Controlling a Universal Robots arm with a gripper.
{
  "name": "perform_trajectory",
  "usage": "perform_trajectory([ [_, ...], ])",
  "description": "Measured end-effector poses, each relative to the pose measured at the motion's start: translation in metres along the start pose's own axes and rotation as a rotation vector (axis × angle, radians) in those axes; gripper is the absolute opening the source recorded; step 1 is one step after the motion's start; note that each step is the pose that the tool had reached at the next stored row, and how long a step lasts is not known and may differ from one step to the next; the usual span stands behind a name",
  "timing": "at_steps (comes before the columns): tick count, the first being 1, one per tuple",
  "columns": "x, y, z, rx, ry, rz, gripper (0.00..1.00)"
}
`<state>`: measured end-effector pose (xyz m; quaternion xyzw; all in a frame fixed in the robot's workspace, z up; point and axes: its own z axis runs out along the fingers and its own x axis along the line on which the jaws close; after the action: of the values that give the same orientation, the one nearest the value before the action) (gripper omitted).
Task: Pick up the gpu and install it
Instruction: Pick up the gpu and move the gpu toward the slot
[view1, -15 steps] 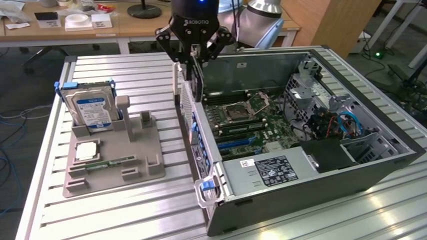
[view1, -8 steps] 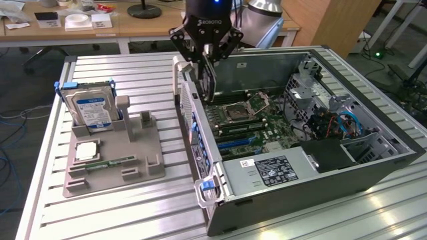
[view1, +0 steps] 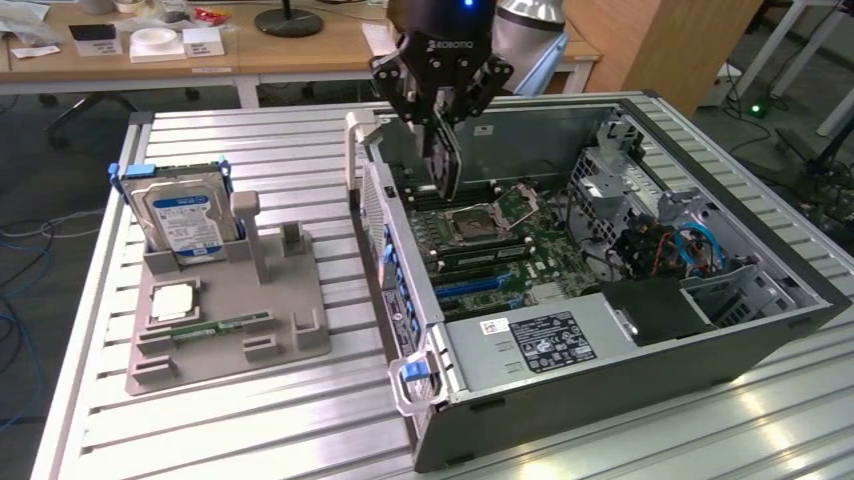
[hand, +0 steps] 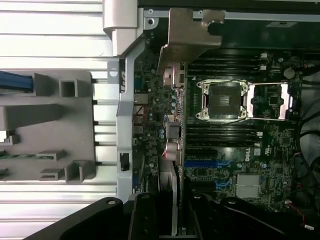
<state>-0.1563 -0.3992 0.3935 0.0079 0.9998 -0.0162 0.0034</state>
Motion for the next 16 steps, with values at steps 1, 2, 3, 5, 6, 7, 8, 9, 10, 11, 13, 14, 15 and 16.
perform_trajectory([
  [1, -0.003, 0.0002, 0.0001, 0.0000, 0.0000, 0.000, 0.27],
  [2, -0.006, 0.0003, 0.0003, 0.0000, -0.0001, 0.000, 0.27],
  [3, -0.009, 0.0005, 0.0005, 0.0000, -0.0001, 0.000, 0.27],
  [5, -0.016, 0.0009, 0.0008, -0.0001, -0.0002, 0.000, 0.27],
  [6, -0.019, 0.0011, 0.0009, 0.0000, -0.0002, 0.000, 0.27],
  [7, -0.023, 0.0013, 0.0011, -0.0001, -0.0002, 0.000, 0.27],
  [8, -0.026, 0.0014, 0.0012, 0.0000, -0.0001, 0.000, 0.27],
  [9, -0.030, 0.0015, 0.0014, 0.0000, -0.0002, 0.000, 0.27],
  [10, -0.033, 0.0017, 0.0016, -0.0001, -0.0002, 0.000, 0.27],
  [11, -0.037, 0.0019, 0.0018, 0.0000, -0.0001, 0.000, 0.27],
  [13, -0.044, 0.0022, 0.0022, 0.0000, -0.0002, 0.000, 0.27],
  [14, -0.047, 0.0024, 0.0024, -0.0001, -0.0003, 0.000, 0.27],
  [15, -0.051, 0.0025, 0.0027, -0.0001, -0.0003, 0.000, 0.27],
  [16, -0.055, 0.0028, 0.0029, 0.0000, -0.0003, 0.000, 0.27],
])
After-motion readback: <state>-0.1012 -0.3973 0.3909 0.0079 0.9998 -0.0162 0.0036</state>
